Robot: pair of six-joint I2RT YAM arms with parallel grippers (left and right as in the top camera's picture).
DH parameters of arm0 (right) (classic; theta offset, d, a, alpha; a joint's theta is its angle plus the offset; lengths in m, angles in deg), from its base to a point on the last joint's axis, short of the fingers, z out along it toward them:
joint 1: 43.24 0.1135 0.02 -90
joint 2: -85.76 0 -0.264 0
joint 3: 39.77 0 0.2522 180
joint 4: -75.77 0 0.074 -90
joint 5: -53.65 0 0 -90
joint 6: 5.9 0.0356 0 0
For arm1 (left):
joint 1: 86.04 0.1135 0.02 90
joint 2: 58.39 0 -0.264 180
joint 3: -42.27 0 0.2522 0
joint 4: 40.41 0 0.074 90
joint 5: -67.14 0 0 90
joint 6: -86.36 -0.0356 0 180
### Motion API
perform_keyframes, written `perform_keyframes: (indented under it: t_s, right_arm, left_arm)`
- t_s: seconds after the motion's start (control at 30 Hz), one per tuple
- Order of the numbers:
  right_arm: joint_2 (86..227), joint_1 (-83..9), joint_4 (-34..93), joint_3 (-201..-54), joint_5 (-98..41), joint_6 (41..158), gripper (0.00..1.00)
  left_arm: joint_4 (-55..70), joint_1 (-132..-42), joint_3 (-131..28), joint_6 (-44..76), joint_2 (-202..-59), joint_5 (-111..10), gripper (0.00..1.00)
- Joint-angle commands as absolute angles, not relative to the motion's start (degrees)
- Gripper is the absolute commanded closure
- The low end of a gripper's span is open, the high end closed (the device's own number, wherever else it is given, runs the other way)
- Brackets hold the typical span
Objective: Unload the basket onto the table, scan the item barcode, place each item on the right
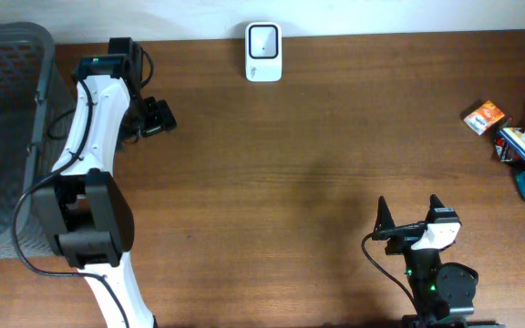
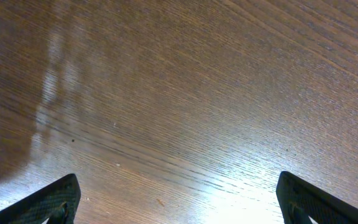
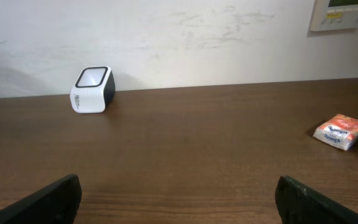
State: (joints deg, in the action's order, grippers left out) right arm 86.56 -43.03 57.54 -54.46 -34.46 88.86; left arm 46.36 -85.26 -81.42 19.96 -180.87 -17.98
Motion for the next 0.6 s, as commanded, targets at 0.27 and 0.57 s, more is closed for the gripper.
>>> perform_keyframes:
  t_s: [0.27, 0.57]
  right_arm:
    - [86.0, -42.5, 57.5, -53.8, -35.4, 89.4, 0.02]
    - [86.0, -42.5, 57.5, -53.8, -35.4, 89.4, 0.02]
  left_arm:
    - [49.1, -85.1, -81.2, 19.9, -169.7, -17.4, 0.01]
    - [41.8, -85.3, -59.5, 19.9, -145.1, -8.5, 0.01]
